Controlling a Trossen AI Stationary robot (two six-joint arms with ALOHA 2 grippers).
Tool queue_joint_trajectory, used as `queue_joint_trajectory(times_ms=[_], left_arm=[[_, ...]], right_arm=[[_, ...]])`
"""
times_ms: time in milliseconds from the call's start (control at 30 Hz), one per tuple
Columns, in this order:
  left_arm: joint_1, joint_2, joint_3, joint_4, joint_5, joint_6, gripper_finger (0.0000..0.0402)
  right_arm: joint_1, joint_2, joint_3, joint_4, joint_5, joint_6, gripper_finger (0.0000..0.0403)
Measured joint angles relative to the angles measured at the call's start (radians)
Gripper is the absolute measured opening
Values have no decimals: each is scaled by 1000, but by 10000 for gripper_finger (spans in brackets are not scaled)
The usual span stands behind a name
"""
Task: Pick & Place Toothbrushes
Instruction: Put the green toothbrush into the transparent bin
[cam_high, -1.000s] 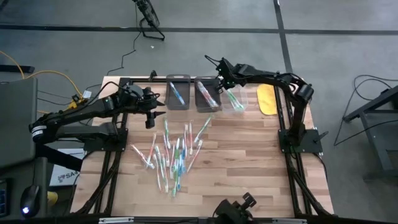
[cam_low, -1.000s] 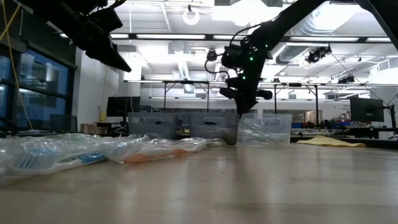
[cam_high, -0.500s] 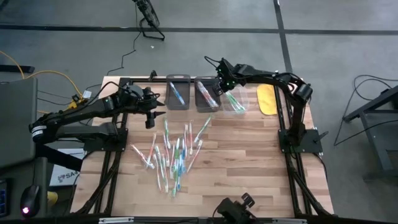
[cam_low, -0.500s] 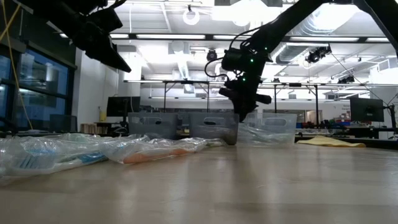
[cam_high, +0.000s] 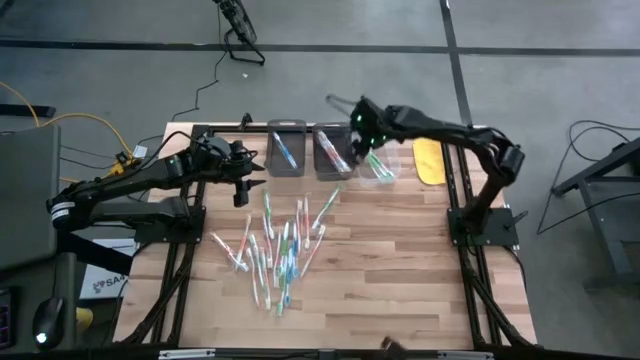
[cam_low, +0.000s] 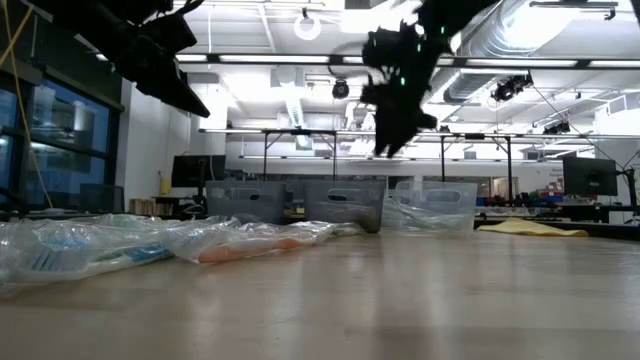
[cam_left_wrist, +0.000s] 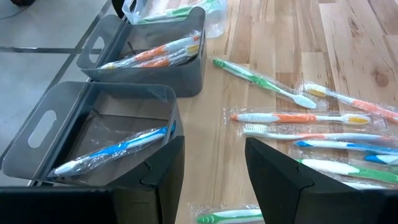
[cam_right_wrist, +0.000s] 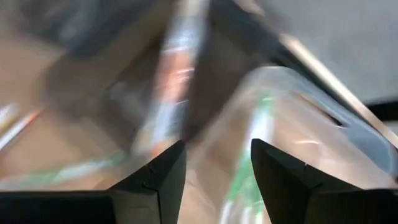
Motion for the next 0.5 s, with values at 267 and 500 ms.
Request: queue_joint_trajectory(times_ms=[267, 500], left_arm=[[0, 0, 0, 1, 0, 0, 163], [0, 0, 0, 4, 2, 0, 163]], right_arm=[[245, 22, -2, -1, -2, -342, 165], [381, 118, -2, 52, 2, -665, 162]])
